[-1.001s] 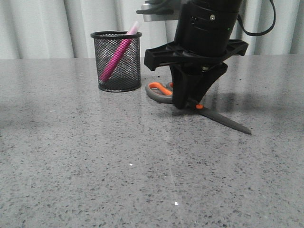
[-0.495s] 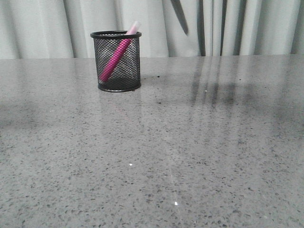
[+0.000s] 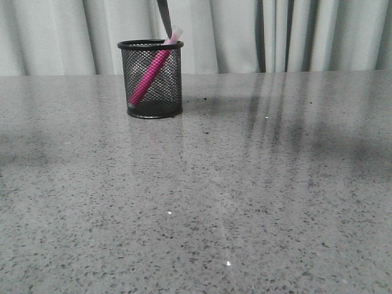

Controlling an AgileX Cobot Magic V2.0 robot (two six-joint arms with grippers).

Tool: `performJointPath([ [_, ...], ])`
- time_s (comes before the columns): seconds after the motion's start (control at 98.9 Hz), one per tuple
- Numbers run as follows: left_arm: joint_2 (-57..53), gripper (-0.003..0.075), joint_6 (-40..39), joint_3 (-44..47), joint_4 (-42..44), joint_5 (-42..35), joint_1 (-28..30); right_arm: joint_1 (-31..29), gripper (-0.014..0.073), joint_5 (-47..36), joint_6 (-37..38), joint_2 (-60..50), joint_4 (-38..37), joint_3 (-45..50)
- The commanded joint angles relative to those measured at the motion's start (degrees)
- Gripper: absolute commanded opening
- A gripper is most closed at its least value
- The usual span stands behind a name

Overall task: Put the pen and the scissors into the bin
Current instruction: 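Lift the scissors with the right gripper and carry them over the cup, then lower the scissors blades-first into the cup and open the right gripper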

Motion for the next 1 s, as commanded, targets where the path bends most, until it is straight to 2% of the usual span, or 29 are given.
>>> performJointPath([
  [0.0, -0.9, -0.0019, -0.7, -1.5, -1.9, 0.0, 0.2, 0.0, -0.0074, -5.7, -0.5, -1.5, -0.7, -2.3],
  [0.293, -0.9, -0.0019, -0.7, -1.5, -1.9, 0.0, 0.2, 0.0, -0.0073, -6.2, -0.5, 2.2, -0.7, -2.3],
  [0.99, -0.9, -0.0019, -0.7, -1.5, -1.9, 0.0, 0.2, 0.1, -0.0073, -6.7, -0.5, 2.3, -0.8, 2.8],
])
